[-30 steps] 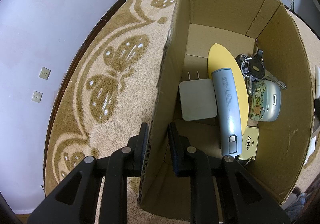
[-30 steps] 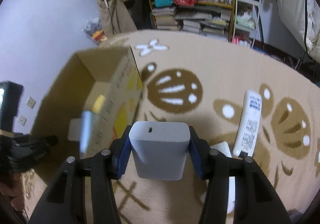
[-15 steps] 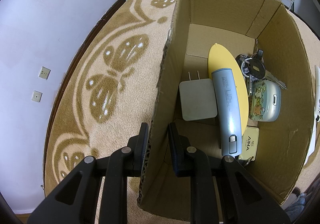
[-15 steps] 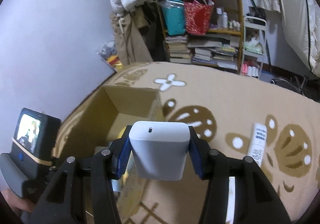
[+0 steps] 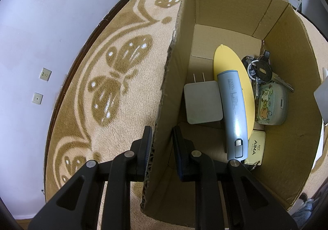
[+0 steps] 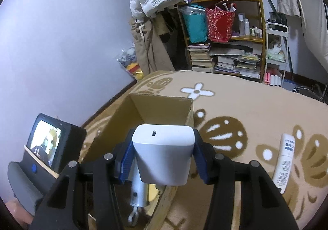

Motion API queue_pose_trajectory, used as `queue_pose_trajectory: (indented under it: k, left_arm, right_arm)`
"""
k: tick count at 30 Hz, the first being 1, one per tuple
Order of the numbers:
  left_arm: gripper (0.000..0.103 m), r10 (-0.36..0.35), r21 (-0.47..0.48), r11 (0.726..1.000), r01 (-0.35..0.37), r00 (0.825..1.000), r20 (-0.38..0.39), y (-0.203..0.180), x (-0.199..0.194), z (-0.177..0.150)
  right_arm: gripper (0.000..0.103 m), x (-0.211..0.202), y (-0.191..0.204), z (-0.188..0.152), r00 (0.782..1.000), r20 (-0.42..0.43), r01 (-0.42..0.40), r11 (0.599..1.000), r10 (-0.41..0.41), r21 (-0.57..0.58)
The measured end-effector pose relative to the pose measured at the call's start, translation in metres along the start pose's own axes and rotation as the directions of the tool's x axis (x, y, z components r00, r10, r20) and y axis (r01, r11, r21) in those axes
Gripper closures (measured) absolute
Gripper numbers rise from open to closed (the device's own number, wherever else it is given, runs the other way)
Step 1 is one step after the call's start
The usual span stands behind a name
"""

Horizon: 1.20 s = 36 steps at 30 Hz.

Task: Organize rigid objects
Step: 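Lower the white plug into the box and open the right gripper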

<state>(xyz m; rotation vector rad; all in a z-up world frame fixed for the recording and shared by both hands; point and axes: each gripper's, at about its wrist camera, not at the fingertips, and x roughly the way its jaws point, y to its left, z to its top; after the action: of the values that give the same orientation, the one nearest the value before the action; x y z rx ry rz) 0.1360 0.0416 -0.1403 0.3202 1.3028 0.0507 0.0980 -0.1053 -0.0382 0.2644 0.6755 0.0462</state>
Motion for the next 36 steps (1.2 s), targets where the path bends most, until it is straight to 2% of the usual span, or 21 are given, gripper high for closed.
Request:
queue_pose_trajectory:
  k: [6, 13, 21, 30, 36]
  left_arm:
    - [0.084, -0.005, -0.004, 1.000, 0.005, 1.000, -0.002, 0.002, 0.000, 0.001]
    - [0.084, -0.007, -0.006, 1.000, 0.007, 1.000, -0.003, 0.003, 0.000, 0.001]
    - [0.084, -0.009, -0.007, 1.000, 0.009, 1.000, -0.004, 0.003, 0.001, 0.002]
    - [0.084, -0.008, -0.005, 1.000, 0.008, 1.000, -0.003, 0.003, 0.001, 0.002]
    - [0.084, -0.009, -0.005, 1.000, 0.009, 1.000, -0.004, 0.003, 0.001, 0.002]
  right_arm:
    - [0.047, -0.008, 0.001, 0.004, 1.000, 0.030, -0.006, 1.000, 0.006, 0.000]
    - [0.047, -0.017, 0.005, 0.004, 0.995, 0.062, -0.083, 0.996, 0.082, 0.019]
    - [0.047, 0.003, 0.011, -0.010, 0.994, -0.005, -0.105, 0.994, 0.105, 0.017]
    - [0.047, 0.023, 0.015, -0.021, 0.997, -0.073, -0.032, 0.999, 0.031, -0.018]
    - [0.047, 0.021, 0.015, -0.022, 0.997, -0.070, -0.031, 0.999, 0.030, -0.019]
